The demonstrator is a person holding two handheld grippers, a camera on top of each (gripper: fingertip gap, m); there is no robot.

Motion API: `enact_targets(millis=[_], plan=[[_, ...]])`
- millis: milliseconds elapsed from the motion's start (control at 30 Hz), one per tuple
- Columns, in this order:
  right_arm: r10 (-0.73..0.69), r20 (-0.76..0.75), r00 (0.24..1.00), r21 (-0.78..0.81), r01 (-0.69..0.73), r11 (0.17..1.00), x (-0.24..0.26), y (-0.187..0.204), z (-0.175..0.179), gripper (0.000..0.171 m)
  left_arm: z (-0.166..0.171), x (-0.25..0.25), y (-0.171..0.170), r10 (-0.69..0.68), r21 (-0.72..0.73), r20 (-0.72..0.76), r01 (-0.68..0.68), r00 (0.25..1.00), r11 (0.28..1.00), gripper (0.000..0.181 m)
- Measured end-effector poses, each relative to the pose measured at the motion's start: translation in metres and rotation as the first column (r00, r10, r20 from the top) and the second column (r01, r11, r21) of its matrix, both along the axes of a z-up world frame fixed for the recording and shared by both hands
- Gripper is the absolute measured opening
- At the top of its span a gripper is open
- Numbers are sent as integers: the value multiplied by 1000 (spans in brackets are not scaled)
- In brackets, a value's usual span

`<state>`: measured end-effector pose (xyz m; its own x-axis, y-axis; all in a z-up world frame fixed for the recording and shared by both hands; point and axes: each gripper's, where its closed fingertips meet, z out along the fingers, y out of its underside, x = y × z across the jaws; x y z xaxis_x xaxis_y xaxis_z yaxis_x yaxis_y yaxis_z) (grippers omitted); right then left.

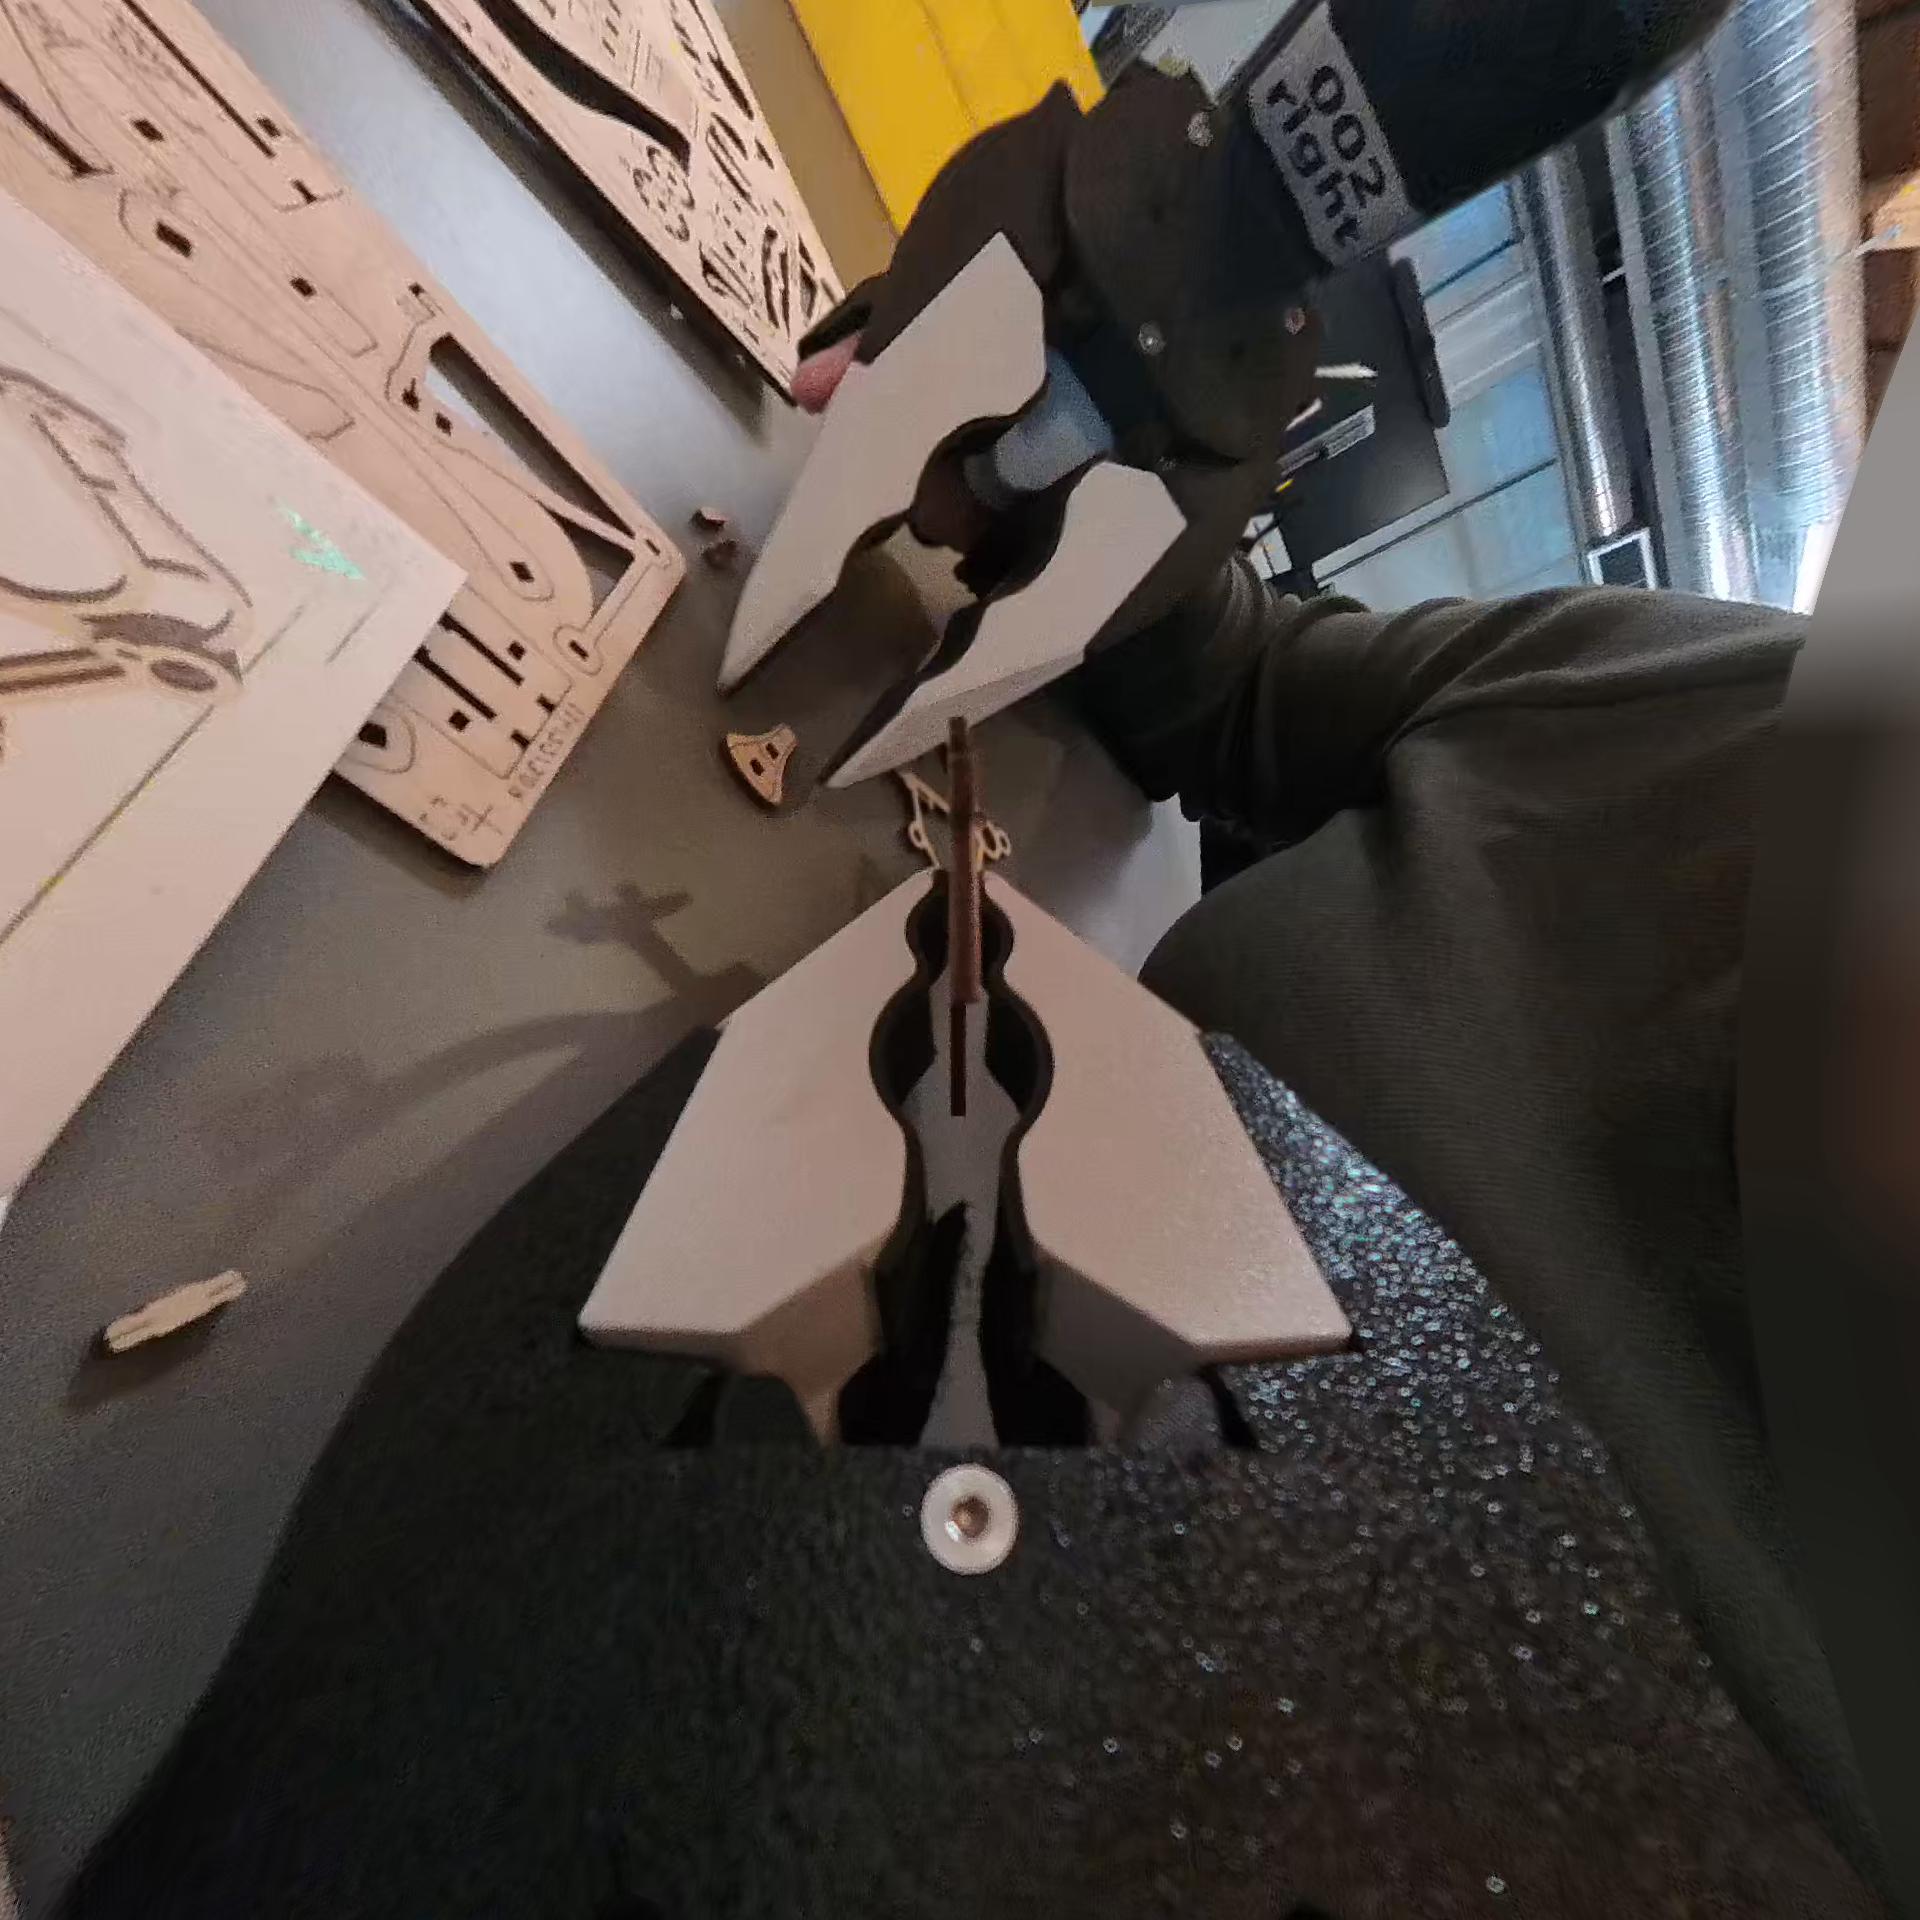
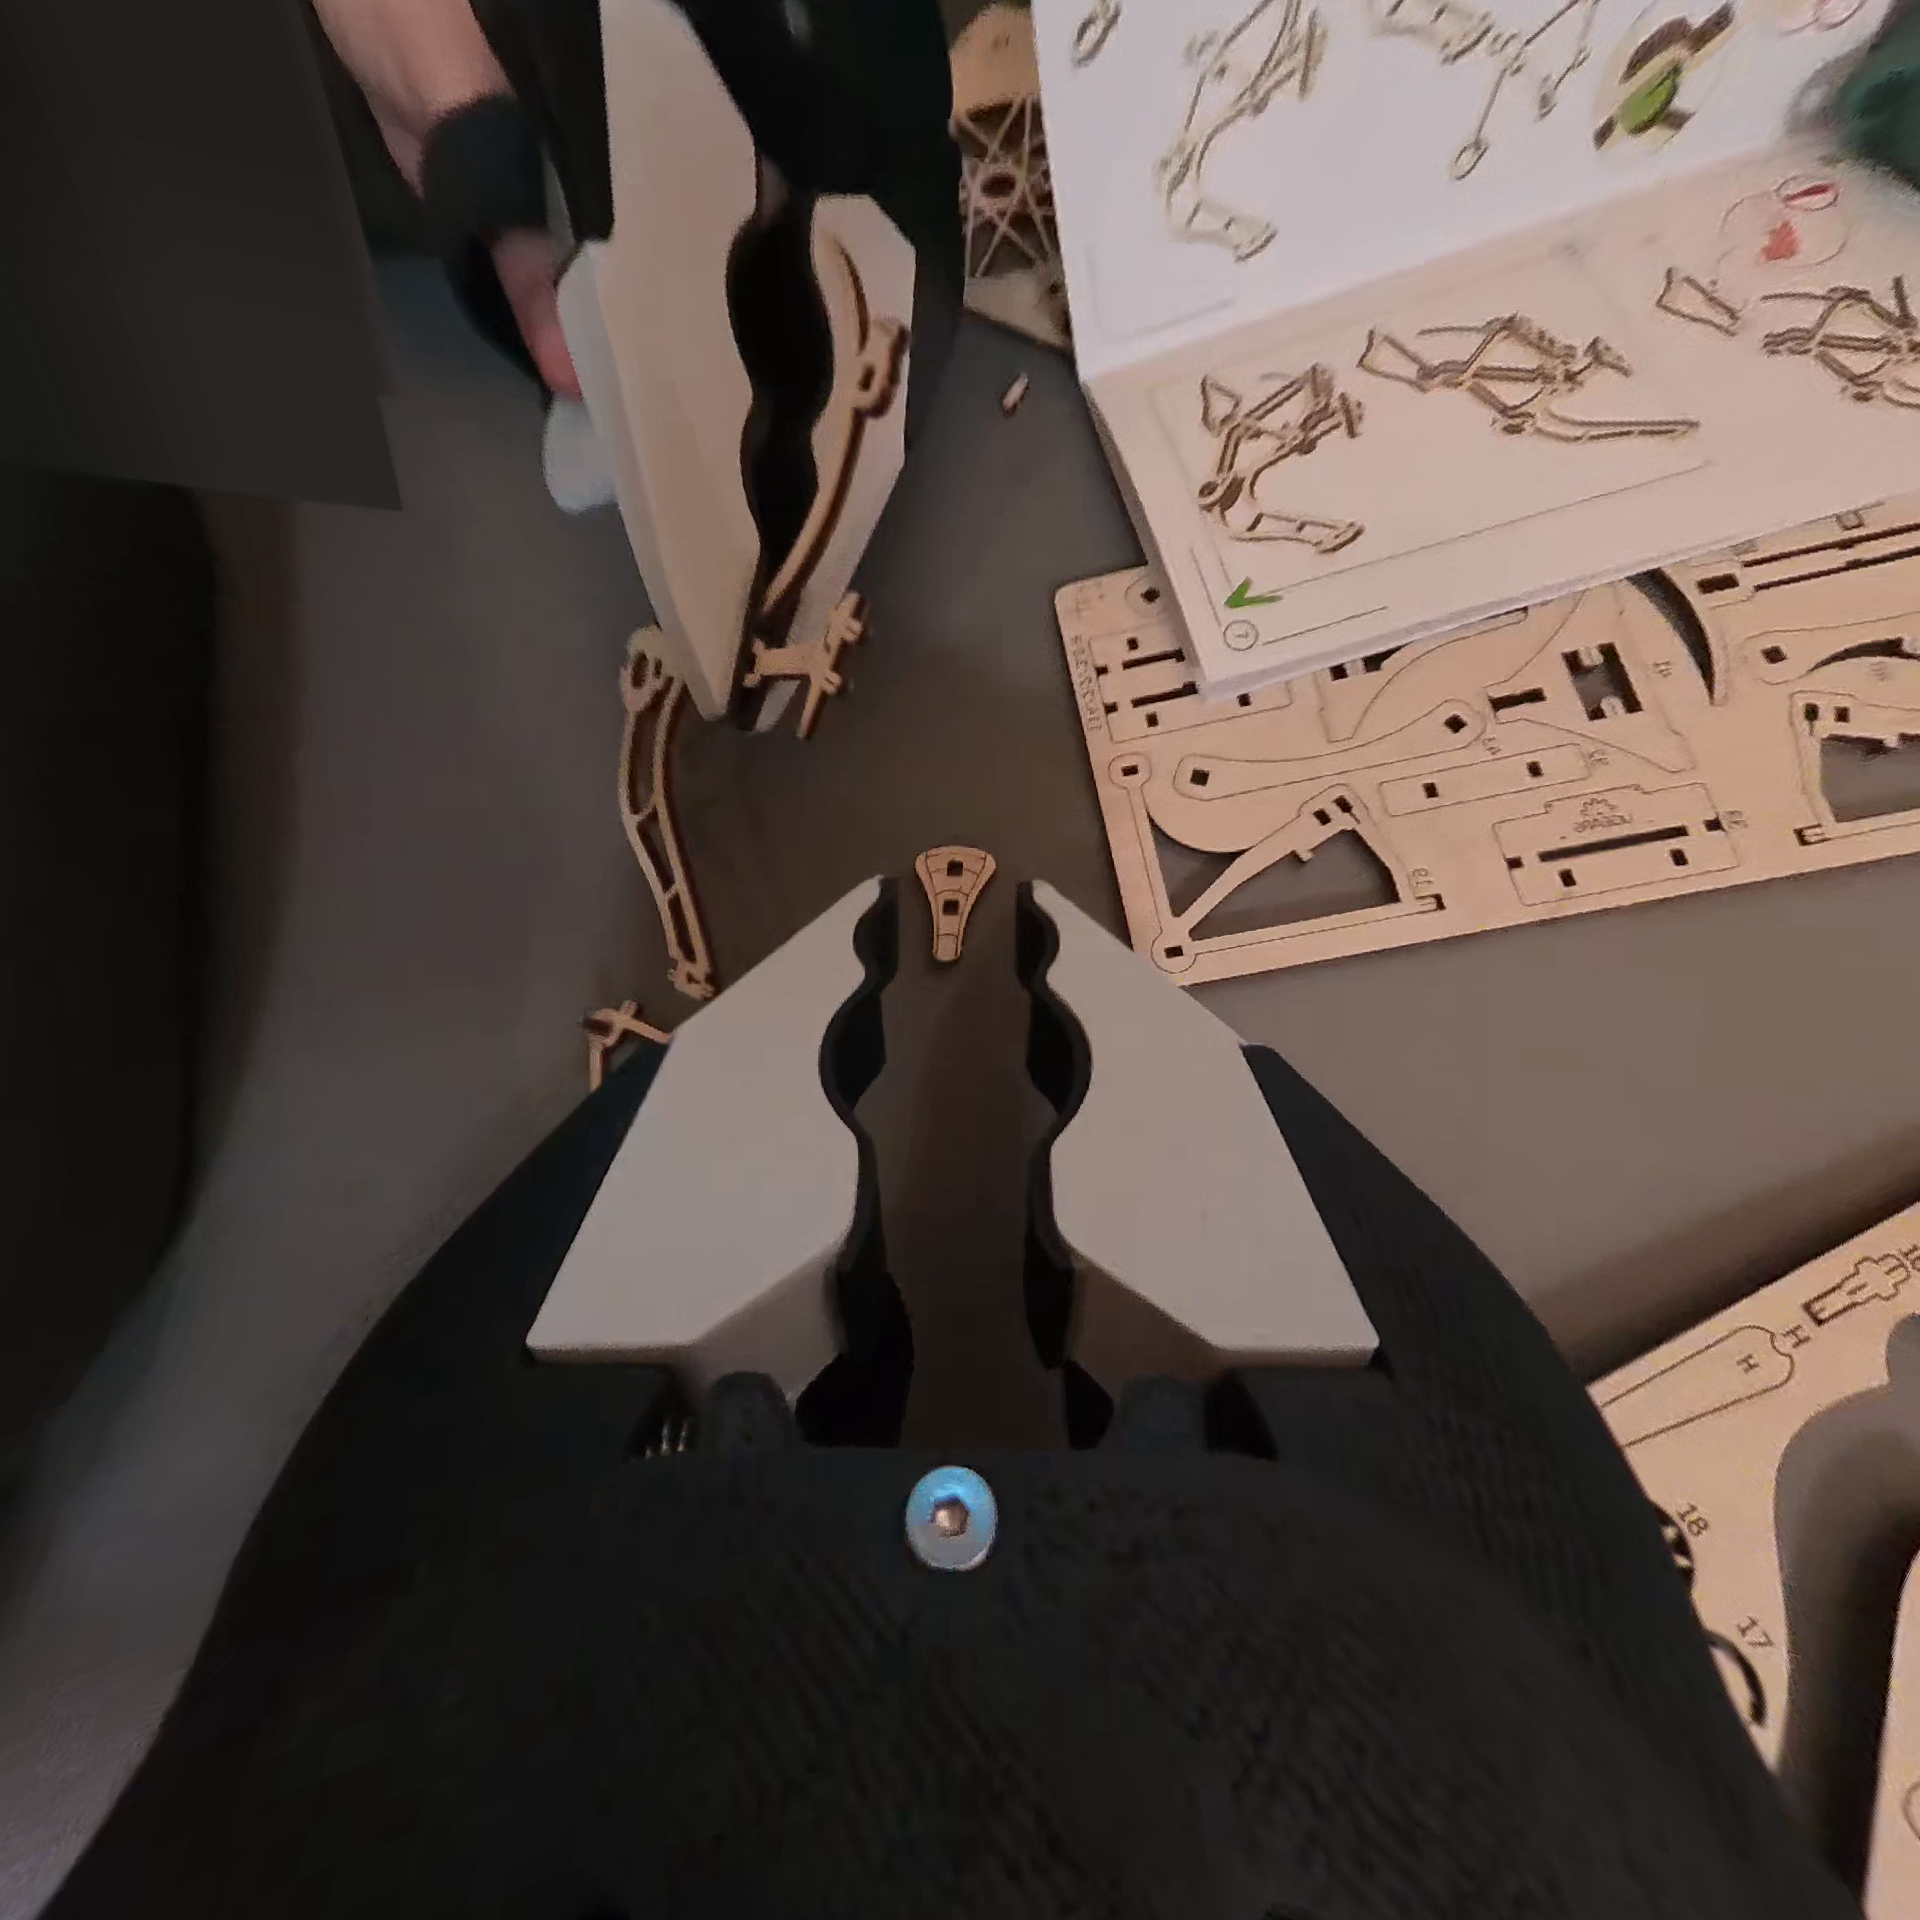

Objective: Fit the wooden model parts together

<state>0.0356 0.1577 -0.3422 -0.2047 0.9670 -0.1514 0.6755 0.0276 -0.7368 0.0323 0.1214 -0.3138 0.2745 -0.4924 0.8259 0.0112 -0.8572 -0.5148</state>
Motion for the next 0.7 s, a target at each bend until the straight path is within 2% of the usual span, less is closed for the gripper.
enact_targets(millis=[167, 233, 333, 400, 467, 533, 600, 700], plan=[[11, 20, 1000, 105, -13, 994, -2, 0, -4, 20, -1, -2, -1, -15, -22, 9, 16, 1000, 1000, 0], [10, 23, 1000, 112, -13, 994, -2, 0, -4, 9, 0, -2, -1, -17, -19, 9, 18, 1000, 1000, 0], [-45, 11, 999, -1, 45, 999, -3, 2, -3, 7, 0, -3, 0, -11, 11, -4, 11, 1000, 1000, 0], [-120, -45, 992, -220, 107, 970, -7, 4, 9, 7, -1, -4, 3, 9, 23, -19, -9, 1000, 1000, 0], [-213, -129, 969, -548, 110, 829, -11, 6, 37, 6, 0, -6, 6, 29, 20, -6, -29, 1000, 999, 0], [-304, -158, 939, -758, 82, 647, -12, 14, 54, 6, 3, -8, 10, 49, 26, 9, -49, 999, 998, 0], [-336, -151, 930, -840, 58, 539, -14, 12, 56, 6, 5, -8, 11, 53, 43, 14, -53, 999, 998, 0], [-343, -175, 923, -864, 23, 503, -19, 7, 63, 6, 12, -7, 12, 49, 94, 42, -53, 998, 994, 0]])
